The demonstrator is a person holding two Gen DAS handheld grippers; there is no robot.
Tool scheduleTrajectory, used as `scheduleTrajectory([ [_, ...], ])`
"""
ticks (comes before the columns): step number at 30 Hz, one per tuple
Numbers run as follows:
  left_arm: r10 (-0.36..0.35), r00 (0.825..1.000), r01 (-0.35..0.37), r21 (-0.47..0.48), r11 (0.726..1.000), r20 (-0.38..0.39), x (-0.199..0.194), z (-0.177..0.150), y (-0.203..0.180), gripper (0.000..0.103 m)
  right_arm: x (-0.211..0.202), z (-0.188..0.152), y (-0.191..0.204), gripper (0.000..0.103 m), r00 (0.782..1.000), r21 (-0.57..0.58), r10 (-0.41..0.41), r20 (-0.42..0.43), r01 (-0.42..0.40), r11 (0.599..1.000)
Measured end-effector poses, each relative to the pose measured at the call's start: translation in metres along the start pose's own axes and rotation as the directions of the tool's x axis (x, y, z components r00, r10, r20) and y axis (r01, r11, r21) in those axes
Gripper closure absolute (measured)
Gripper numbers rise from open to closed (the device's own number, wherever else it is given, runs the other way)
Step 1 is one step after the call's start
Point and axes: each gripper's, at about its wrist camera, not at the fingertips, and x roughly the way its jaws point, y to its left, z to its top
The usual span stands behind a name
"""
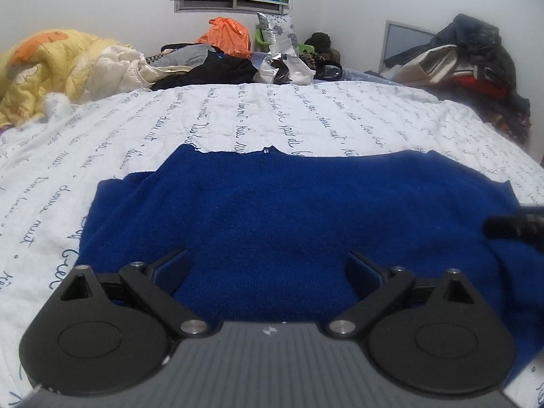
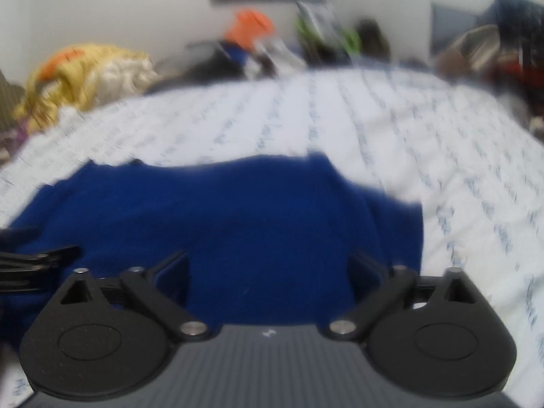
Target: Fold small clothes
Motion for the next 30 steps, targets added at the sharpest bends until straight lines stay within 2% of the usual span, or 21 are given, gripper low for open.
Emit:
scheduleTrajectory([
  [1,-0.003,1.000,0.003,0.002,1.000,-0.002,0.001,0.000,0.000,0.002,0.002,-0.008,0.000,0.000,1.000,-0.016,-0.005,-0.010,0.005,1.000],
  [3,-0.004,1.000,0.004,0.007,1.000,-0.007,0.002,0.000,-0.002,0.000,0.002,-0.023,0.009,0.000,0.998,-0.120,-0.044,0.034,0.048,0.992],
  [10,0.016,1.000,-0.016,0.006,1.000,0.003,-0.003,-0.002,-0.003,0.000,0.004,-0.021,0.008,0.000,0.999,-0.101,-0.042,0.026,0.044,0.994],
  [12,0.049,0.998,-0.047,-0.048,0.998,0.030,-0.020,-0.006,0.002,0.001,0.002,-0.021,0.008,0.000,0.999,-0.095,-0.042,0.028,0.044,0.994],
  [14,0.033,0.998,-0.023,-0.181,0.983,0.055,-0.046,-0.015,0.017,0.001,0.002,-0.022,0.006,0.000,0.999,-0.090,-0.041,0.030,0.044,0.995],
  [15,0.021,0.997,-0.002,-0.263,0.965,0.069,-0.061,-0.022,0.028,0.001,0.002,-0.022,0.005,0.000,0.999,-0.086,-0.040,0.031,0.042,0.995],
  [16,0.012,0.997,0.017,-0.359,0.933,0.077,-0.077,-0.030,0.039,0.000,0.001,-0.023,0.004,0.000,0.999,-0.083,-0.038,0.033,0.041,0.996],
  [18,-0.026,0.997,0.064,-0.551,0.832,0.077,-0.101,-0.050,0.061,0.000,0.002,-0.023,0.002,0.000,0.999,-0.080,-0.036,0.033,0.039,0.996],
  [19,-0.049,0.996,0.088,-0.641,0.762,0.078,-0.110,-0.060,0.071,0.000,0.002,-0.023,0.002,0.000,0.999,-0.081,-0.037,0.033,0.039,0.996],
  [20,-0.086,0.993,0.122,-0.722,0.681,0.087,-0.115,-0.069,0.080,0.000,0.002,-0.023,0.002,0.000,0.999,-0.081,-0.037,0.033,0.040,0.996],
  [21,-0.130,0.987,0.152,-0.787,0.598,0.092,-0.115,-0.077,0.088,0.000,0.002,-0.023,0.002,0.000,0.999,-0.081,-0.037,0.033,0.040,0.996],
  [22,-0.167,0.980,0.184,-0.826,0.532,0.111,-0.113,-0.083,0.093,0.000,0.002,-0.022,0.002,0.000,0.999,-0.080,-0.036,0.033,0.039,0.996],
  [23,-0.164,0.979,0.188,-0.836,0.515,0.120,-0.112,-0.082,0.096,0.000,0.002,-0.022,0.002,0.000,0.999,-0.080,-0.036,0.033,0.038,0.996],
  [26,-0.163,0.980,0.179,-0.850,0.495,0.112,-0.098,-0.071,0.098,0.002,0.002,-0.022,0.001,0.000,0.999,-0.078,-0.033,0.034,0.036,0.996],
  [28,-0.138,0.986,0.154,-0.851,0.502,0.098,-0.088,-0.062,0.097,0.007,0.000,-0.023,0.000,0.000,0.999,-0.071,-0.027,0.037,0.030,0.997],
  [29,-0.115,0.990,0.127,-0.851,0.509,0.079,-0.084,-0.058,0.096,0.019,0.000,-0.023,0.000,0.000,0.999,-0.068,-0.025,0.038,0.028,0.997],
  [30,-0.087,0.995,0.087,-0.849,0.522,0.048,-0.082,-0.054,0.094,0.040,0.000,-0.023,0.000,0.000,0.999,-0.065,-0.024,0.039,0.027,0.997],
])
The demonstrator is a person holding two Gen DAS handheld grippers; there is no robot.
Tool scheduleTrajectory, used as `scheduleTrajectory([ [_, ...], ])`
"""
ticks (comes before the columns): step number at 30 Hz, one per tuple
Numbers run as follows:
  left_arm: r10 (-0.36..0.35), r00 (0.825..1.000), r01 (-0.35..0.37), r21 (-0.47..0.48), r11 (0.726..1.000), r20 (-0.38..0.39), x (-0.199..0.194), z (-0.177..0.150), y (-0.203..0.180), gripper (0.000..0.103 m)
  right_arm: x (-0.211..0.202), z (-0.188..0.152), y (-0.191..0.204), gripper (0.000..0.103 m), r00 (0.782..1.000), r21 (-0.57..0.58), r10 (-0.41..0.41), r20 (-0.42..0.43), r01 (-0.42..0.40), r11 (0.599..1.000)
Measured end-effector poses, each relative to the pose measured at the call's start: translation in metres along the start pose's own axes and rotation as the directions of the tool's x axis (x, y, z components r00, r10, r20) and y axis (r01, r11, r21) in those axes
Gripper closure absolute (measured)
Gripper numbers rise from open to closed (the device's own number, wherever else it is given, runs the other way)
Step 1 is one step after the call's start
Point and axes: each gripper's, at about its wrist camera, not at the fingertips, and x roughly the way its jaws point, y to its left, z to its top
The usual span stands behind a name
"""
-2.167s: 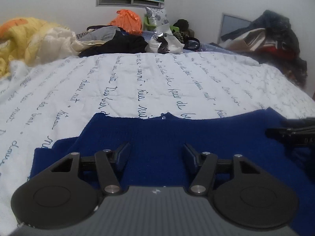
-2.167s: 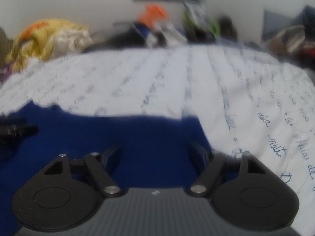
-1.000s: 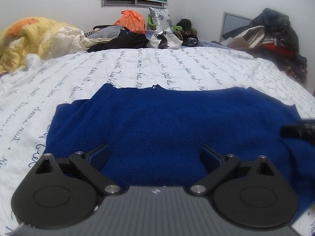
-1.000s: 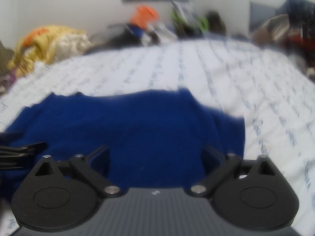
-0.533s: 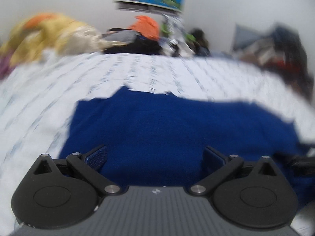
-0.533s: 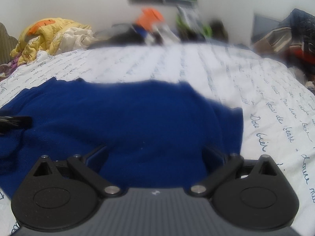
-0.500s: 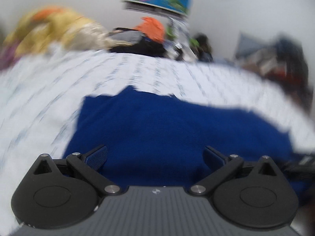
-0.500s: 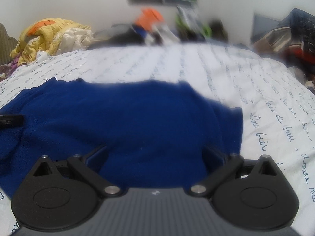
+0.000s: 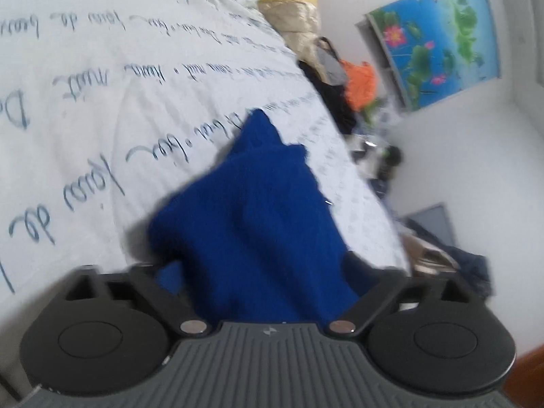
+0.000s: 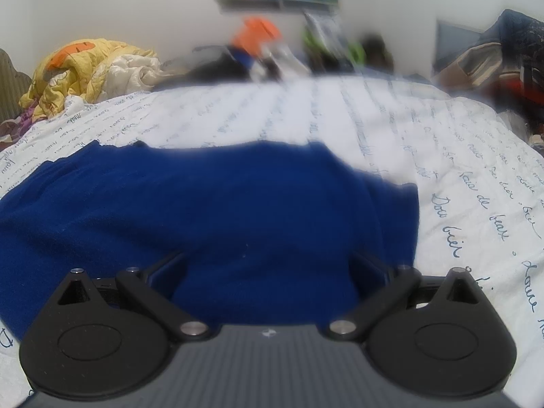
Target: Fold small clothes
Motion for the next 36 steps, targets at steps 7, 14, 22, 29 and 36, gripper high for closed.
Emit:
scheduleTrajectory([
  [7,0.225,0.973,-0.230,0.248,0.941,0.049,0.004,-0.006,-0.024,0.098,-0.004,0.000,-0.009,0.000,0.999,0.056,0.043,0.014,-0.044,0.997],
  [14,-0.039,0.998,-0.018,0.825,0.565,0.049,-0.001,-0.094,-0.168,0.099,-0.009,0.044,-0.110,0.000,0.884,0.576,0.444,0.149,-0.442,0.687],
  [22,-0.092,0.958,0.287,0.907,0.308,-0.272,0.032,-0.205,-0.190,0.098,0.054,0.053,-0.140,0.000,0.777,0.726,0.630,0.005,-0.436,0.532],
  [29,-0.110,0.953,0.300,0.928,0.222,-0.282,0.034,-0.204,-0.184,0.099,0.065,0.050,-0.140,0.016,0.799,0.728,0.601,0.025,-0.426,0.537],
  [36,-0.160,0.932,0.336,0.941,0.049,-0.324,0.037,-0.235,-0.189,0.099,0.060,0.063,-0.136,0.093,0.860,0.594,0.507,-0.063,-0.376,0.712],
])
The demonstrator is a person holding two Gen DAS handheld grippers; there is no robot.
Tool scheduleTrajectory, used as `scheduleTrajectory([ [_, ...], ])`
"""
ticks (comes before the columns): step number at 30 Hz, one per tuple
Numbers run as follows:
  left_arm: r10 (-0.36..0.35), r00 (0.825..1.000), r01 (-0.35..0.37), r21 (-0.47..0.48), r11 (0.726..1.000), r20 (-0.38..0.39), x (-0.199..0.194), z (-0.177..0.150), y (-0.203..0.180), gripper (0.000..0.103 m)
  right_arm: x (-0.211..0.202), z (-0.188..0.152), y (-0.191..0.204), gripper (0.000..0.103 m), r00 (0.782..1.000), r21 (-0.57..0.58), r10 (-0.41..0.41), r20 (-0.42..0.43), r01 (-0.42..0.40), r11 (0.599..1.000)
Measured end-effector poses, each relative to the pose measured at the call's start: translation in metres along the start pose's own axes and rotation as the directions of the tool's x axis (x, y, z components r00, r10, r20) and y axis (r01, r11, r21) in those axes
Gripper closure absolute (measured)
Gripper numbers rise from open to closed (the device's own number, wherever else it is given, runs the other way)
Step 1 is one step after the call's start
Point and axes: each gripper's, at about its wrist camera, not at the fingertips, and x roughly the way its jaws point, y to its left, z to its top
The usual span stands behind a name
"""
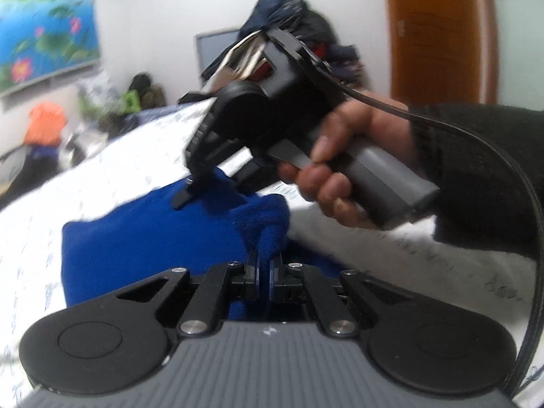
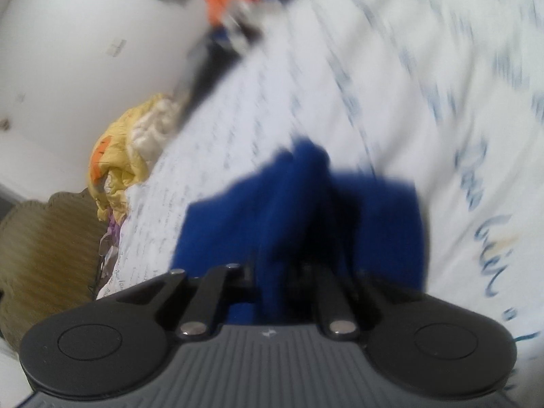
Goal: Fold small clothes
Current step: 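Grasp the sweater end with the right gripper while the left gripper holds it, then fold the held sweater end over with both grippers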
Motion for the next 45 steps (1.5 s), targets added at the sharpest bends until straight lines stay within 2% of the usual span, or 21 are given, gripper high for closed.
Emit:
scheduleTrajectory([
  [2,-0.035,0.999,0.035,-0.003,0.999,0.001,0.005,0.001,-0.002,0.099,-0.023,0.002,0.002,0.092,0.999,-0.029,0.014,0.053,-0.012,1.000],
  [5,-0.064,0.991,0.057,-0.064,0.996,-0.116,0.034,-0.012,0.002,0.098,-0.022,0.000,-0.018,0.088,0.991,-0.041,-0.130,0.040,0.131,0.990],
  [7,-0.059,0.994,0.050,-0.096,0.994,-0.095,0.031,-0.018,0.011,0.087,-0.025,-0.006,-0.033,0.074,0.994,0.020,-0.094,0.055,0.093,0.995],
  [8,-0.071,0.994,0.060,-0.121,0.991,-0.089,0.024,-0.017,0.018,0.076,-0.033,-0.007,-0.035,0.067,0.994,0.061,-0.084,0.070,0.080,0.995],
  [9,-0.087,0.994,0.075,-0.154,0.985,-0.070,0.015,-0.015,0.028,0.050,-0.044,-0.008,-0.035,0.046,0.993,0.087,-0.068,0.099,0.060,0.994],
  [10,-0.087,0.996,0.080,-0.188,0.979,-0.031,0.003,-0.016,0.040,0.037,-0.055,-0.009,-0.034,0.017,0.988,0.087,-0.051,0.143,0.038,0.995],
  [12,-0.029,0.999,0.039,-0.256,0.966,0.042,-0.017,-0.016,0.068,0.007,-0.074,-0.013,-0.033,0.004,0.969,0.050,-0.056,0.242,0.045,0.998],
  [15,0.066,0.998,-0.059,-0.426,0.903,0.002,-0.005,-0.015,0.130,0.014,-0.058,-0.006,-0.038,0.006,0.980,0.034,-0.142,0.138,0.138,0.990],
  [17,0.062,0.996,-0.088,-0.591,0.802,-0.064,0.017,-0.019,0.173,0.019,-0.048,-0.005,-0.037,0.007,0.982,0.007,-0.139,0.128,0.139,0.990],
  [20,-0.067,0.990,-0.051,-0.769,0.637,-0.122,0.060,-0.028,0.222,0.035,-0.032,-0.005,-0.029,0.011,0.987,-0.010,-0.123,0.104,0.124,0.992],
  [21,-0.089,0.986,-0.058,-0.785,0.617,-0.142,0.072,-0.029,0.228,0.050,-0.026,-0.005,-0.025,0.029,0.989,-0.024,-0.116,0.094,0.119,0.993],
  [22,-0.079,0.982,-0.084,-0.778,0.623,-0.169,0.081,-0.027,0.230,0.062,-0.016,-0.004,-0.021,0.071,0.989,-0.036,-0.128,0.076,0.131,0.991],
  [23,-0.060,0.983,-0.095,-0.760,0.644,-0.173,0.084,-0.025,0.231,0.073,-0.008,-0.005,-0.019,0.079,0.987,-0.040,-0.151,0.050,0.153,0.987],
  [26,-0.009,0.989,-0.101,-0.721,0.685,-0.147,0.063,-0.016,0.224,0.079,-0.007,-0.010,-0.004,0.083,0.987,-0.085,-0.144,0.066,0.149,0.985],
  [28,0.018,0.995,-0.081,-0.693,0.716,-0.098,0.027,-0.010,0.213,0.080,-0.015,-0.014,0.012,0.084,0.995,-0.088,-0.071,0.067,0.077,0.993],
  [31,0.130,0.988,-0.152,-0.645,0.749,-0.082,0.002,0.004,0.233,0.080,-0.007,-0.013,0.043,0.084,0.997,-0.109,0.030,0.065,-0.023,0.994],
  [33,0.160,0.981,-0.196,-0.613,0.766,-0.113,0.002,0.006,0.250,0.073,0.006,-0.011,0.058,0.079,0.996,-0.130,0.033,0.087,-0.022,0.991],
  [36,0.106,0.975,-0.213,-0.670,0.712,-0.197,-0.012,-0.015,0.264,0.067,0.027,-0.008,0.063,0.016,0.994,-0.074,-0.100,0.055,0.104,0.992],
  [39,0.060,0.983,-0.167,-0.698,0.696,-0.176,-0.045,-0.045,0.252,0.052,0.013,-0.025,0.054,0.016,0.999,-0.068,-0.038,0.021,0.039,0.997],
  [43,-0.046,0.982,-0.115,-0.779,0.616,-0.181,-0.061,-0.085,0.227,0.052,0.001,-0.063,0.040,0.016,0.996,-0.019,-0.016,-0.083,0.015,1.000],
  [45,-0.042,0.985,-0.108,-0.788,0.606,-0.167,-0.062,-0.093,0.217,0.052,0.000,-0.080,0.041,0.017,0.995,-0.032,-0.012,-0.094,0.009,0.999],
])
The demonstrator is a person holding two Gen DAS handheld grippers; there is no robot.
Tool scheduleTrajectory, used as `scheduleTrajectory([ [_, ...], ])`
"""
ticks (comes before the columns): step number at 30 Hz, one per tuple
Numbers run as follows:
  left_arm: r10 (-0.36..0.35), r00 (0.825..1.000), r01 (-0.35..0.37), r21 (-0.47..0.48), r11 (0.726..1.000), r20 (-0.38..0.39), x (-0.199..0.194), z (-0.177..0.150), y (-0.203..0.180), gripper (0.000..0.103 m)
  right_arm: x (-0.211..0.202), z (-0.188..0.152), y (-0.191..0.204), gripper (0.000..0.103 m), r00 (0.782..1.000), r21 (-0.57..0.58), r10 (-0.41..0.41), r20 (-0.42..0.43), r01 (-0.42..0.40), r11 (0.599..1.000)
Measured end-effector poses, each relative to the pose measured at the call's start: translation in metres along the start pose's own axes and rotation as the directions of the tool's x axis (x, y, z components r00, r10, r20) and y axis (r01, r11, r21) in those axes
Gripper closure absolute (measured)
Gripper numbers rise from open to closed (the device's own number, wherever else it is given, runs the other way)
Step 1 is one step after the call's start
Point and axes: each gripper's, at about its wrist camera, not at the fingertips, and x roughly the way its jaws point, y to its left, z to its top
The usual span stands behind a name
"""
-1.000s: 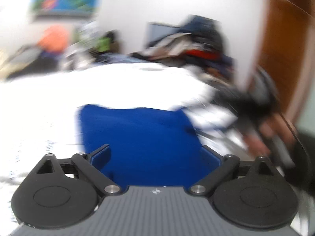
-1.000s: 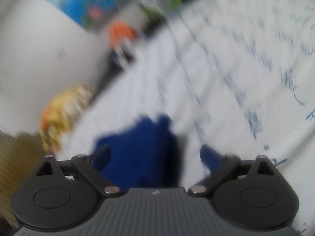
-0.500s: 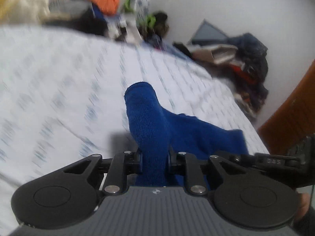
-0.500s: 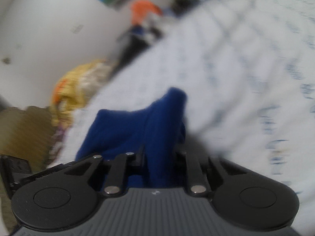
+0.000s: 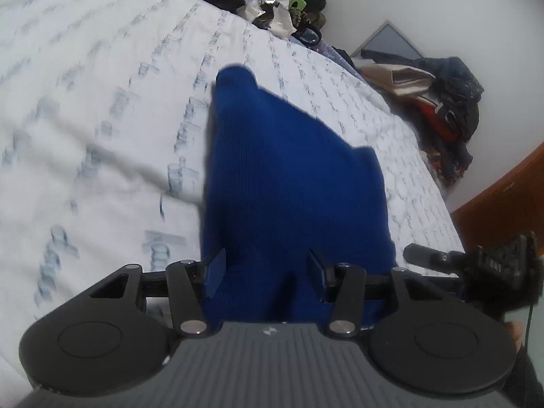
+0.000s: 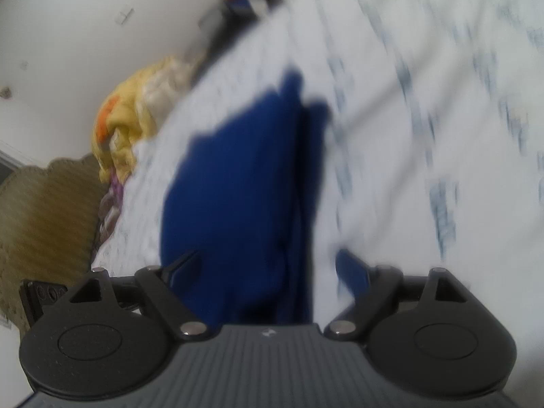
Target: Fold small clothes
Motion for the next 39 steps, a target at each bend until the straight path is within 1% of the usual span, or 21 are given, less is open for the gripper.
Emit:
scheduleTrajectory([
  [2,0.001,1.000,-0.001,-0.005,1.000,0.005,0.005,0.002,-0.002,0.053,0.006,-0.008,0.008,0.031,1.000,-0.034,0.002,-0.014,-0.003,0.999],
  [3,-0.006,1.000,0.006,-0.013,1.000,-0.003,0.008,0.004,-0.003,0.067,0.013,-0.008,0.011,0.063,0.999,-0.038,-0.004,-0.047,0.003,0.999],
  [4,0.000,1.000,0.000,-0.003,1.000,-0.016,0.012,0.007,-0.005,0.083,0.022,-0.006,0.015,0.076,0.997,-0.050,-0.025,-0.076,0.021,0.999],
  [5,0.014,1.000,-0.014,0.012,1.000,-0.028,0.014,0.010,-0.007,0.094,0.027,-0.005,0.019,0.077,0.996,-0.076,-0.033,-0.078,0.027,0.997],
  [7,0.019,1.000,-0.019,0.054,0.998,-0.005,0.005,0.016,-0.016,0.095,0.029,0.000,0.023,0.087,0.994,-0.099,-0.060,-0.090,0.051,0.994],
  [11,-0.052,0.995,0.040,0.131,0.991,0.091,-0.053,0.012,-0.039,0.103,-0.014,-0.002,0.043,0.089,0.998,-0.150,0.047,-0.036,-0.051,0.987],
  [14,-0.089,0.995,0.082,0.150,0.985,0.044,-0.082,-0.014,-0.035,0.103,-0.052,-0.022,0.044,0.089,0.993,-0.165,0.116,-0.037,-0.121,0.979],
  [15,-0.081,0.997,0.077,0.164,0.983,0.016,-0.083,-0.026,-0.030,0.103,-0.054,-0.032,0.040,0.087,0.993,-0.159,0.104,-0.057,-0.111,0.981],
  [16,-0.057,0.998,0.056,0.177,0.983,0.000,-0.081,-0.035,-0.024,0.102,-0.053,-0.041,0.033,0.073,0.995,-0.157,0.059,-0.082,-0.072,0.985],
  [18,0.010,1.000,-0.010,0.160,0.987,-0.002,-0.071,-0.037,-0.013,0.070,-0.048,-0.045,0.015,0.044,0.995,-0.117,-0.028,-0.092,0.017,0.993],
  [19,0.020,1.000,-0.022,0.129,0.991,0.011,-0.065,-0.030,-0.007,0.058,-0.046,-0.040,0.006,0.035,0.997,-0.065,-0.035,-0.071,0.030,0.997],
  [20,0.009,0.999,-0.013,0.109,0.994,0.036,-0.060,-0.022,-0.004,0.033,-0.045,-0.030,-0.001,0.035,0.999,-0.018,-0.015,-0.037,0.015,1.000],
  [21,0.010,0.998,-0.017,0.100,0.995,0.069,-0.054,-0.011,-0.003,0.022,-0.043,-0.019,-0.003,0.035,1.000,0.006,0.018,-0.005,-0.018,1.000],
  [24,0.053,0.993,-0.062,0.083,0.995,0.108,-0.024,0.025,-0.007,0.023,-0.025,0.019,-0.001,0.035,0.997,0.022,0.033,0.073,-0.035,0.999],
  [29,0.161,0.985,-0.165,0.081,0.983,0.056,0.057,0.082,-0.010,0.036,0.042,0.072,0.001,0.036,0.991,0.006,-0.119,0.057,0.119,0.993],
  [30,0.192,0.980,-0.198,0.108,0.974,0.056,0.070,0.089,-0.011,0.054,0.051,0.077,0.000,0.048,0.990,0.003,-0.123,0.071,0.123,0.992],
  [31,0.208,0.976,-0.215,0.143,0.966,0.061,0.079,0.091,-0.012,0.069,0.057,0.080,0.001,0.083,0.988,-0.012,-0.132,0.081,0.134,0.991],
  [32,0.208,0.974,-0.221,0.177,0.959,0.088,0.082,0.092,-0.014,0.076,0.063,0.080,0.004,0.091,0.986,-0.037,-0.151,0.065,0.154,0.987],
  [35,0.237,0.956,-0.278,0.275,0.920,0.174,0.083,0.076,-0.019,0.076,0.060,0.063,0.014,0.091,0.972,-0.181,-0.185,0.144,0.210,0.961],
  [36,0.237,0.952,-0.287,0.295,0.911,0.194,0.081,0.071,-0.018,0.070,0.062,0.058,0.008,0.092,0.972,-0.188,-0.173,0.159,0.202,0.961],
  [39,0.245,0.933,-0.324,0.317,0.891,0.265,0.059,0.059,-0.027,0.067,0.045,0.059,-0.011,0.080,0.981,-0.076,-0.108,0.160,0.121,0.990],
])
